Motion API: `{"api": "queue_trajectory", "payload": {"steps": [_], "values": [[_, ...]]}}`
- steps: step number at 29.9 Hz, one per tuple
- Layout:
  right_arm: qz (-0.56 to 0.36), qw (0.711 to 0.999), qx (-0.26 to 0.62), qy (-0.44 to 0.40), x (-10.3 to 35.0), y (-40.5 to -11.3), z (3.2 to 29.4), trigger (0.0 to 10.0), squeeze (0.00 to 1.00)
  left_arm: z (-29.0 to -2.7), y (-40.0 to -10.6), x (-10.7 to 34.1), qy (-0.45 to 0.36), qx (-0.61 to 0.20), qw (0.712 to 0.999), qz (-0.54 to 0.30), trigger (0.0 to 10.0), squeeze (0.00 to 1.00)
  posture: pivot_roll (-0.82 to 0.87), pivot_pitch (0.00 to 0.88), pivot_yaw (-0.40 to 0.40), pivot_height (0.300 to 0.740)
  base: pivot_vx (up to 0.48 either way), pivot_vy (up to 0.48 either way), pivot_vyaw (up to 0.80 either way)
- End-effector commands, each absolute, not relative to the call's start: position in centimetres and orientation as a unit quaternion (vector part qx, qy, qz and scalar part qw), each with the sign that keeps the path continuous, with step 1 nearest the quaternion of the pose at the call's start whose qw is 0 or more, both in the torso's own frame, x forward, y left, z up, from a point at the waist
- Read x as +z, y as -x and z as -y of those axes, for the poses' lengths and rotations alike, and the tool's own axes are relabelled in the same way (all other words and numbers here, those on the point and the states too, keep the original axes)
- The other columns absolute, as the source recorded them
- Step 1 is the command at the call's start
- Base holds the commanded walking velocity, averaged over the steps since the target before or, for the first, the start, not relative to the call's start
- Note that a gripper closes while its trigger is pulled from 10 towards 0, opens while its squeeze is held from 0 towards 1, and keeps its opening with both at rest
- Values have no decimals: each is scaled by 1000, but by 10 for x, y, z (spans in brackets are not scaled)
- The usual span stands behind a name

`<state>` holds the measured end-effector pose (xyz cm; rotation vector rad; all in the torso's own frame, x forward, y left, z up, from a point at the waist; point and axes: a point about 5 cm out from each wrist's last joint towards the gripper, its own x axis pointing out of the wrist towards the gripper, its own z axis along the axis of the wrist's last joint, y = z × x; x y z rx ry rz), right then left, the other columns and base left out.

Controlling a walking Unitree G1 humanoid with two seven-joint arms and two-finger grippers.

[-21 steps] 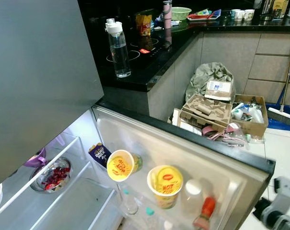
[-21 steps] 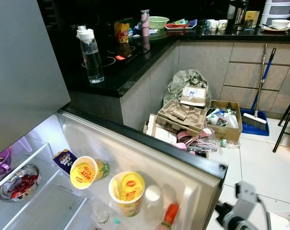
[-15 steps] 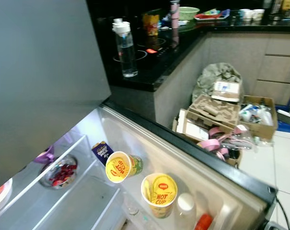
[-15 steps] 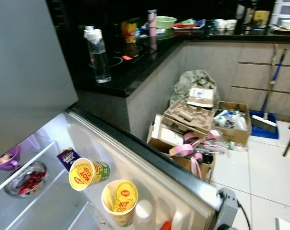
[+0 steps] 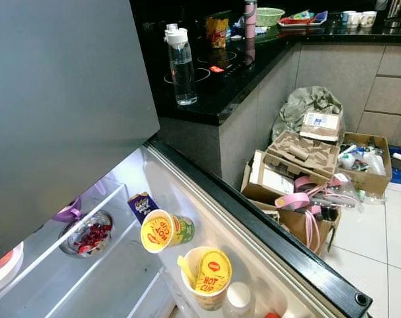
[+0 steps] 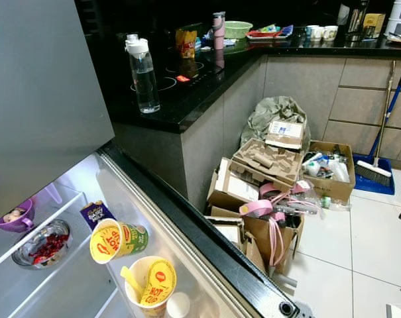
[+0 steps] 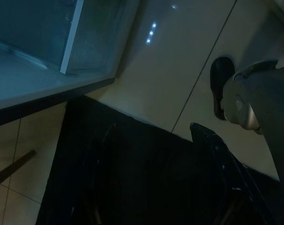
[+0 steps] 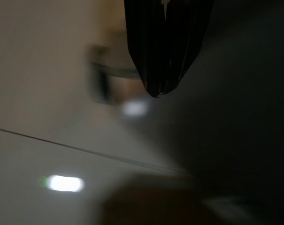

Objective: Restocking fridge

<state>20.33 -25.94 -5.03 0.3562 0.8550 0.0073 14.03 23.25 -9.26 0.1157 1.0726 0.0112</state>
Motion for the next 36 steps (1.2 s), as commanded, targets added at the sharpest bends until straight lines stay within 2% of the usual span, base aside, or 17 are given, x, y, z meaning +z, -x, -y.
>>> {"api": "queue_trajectory", "payload": {"steps": [1, 7, 9, 10, 13, 22, 25, 36], "values": [[-431, 887, -111, -122, -59, -183, 279, 10000, 0, -248, -127, -93, -51, 26, 849, -525, 10000, 0, -140, 116, 94, 740, 0, 0, 0], [-414, 890, -161, -104, -58, -180, 288, 10000, 0, -248, -129, -92, -25, 39, 855, -517, 10000, 0, -140, 121, 92, 740, 0, 0, 0], [-415, 889, -173, -87, -58, -178, 289, 10000, 0, -247, -131, -92, -20, 40, 856, -515, 10000, 0, -137, 120, 89, 740, 0, 0, 0], [-420, 885, -196, -52, -60, -173, 290, 10000, 0, -242, -140, -91, -19, 37, 859, -510, 10000, 0, -132, 120, 85, 740, 0, 0, 0], [-421, 884, -200, -42, -61, -172, 290, 10000, 0, -240, -143, -90, -19, 34, 860, -509, 10000, 0, -132, 120, 85, 740, 0, 0, 0], [-418, 888, -189, -41, -70, -174, 261, 10000, 0, -228, -169, -83, 7, 24, 874, -486, 10000, 0, -124, 118, 91, 740, 0, 0, 0], [-418, 887, -190, -40, -71, -173, 258, 10000, 0, -227, -170, -82, 6, 20, 875, -484, 10000, 0, -124, 119, 95, 740, 0, 0, 0], [-425, 883, -194, -43, -75, -167, 255, 10000, 0, -224, -177, -80, 3, 10, 877, -480, 10000, 0, -124, 124, 105, 740, -320, 0, 0]]}}
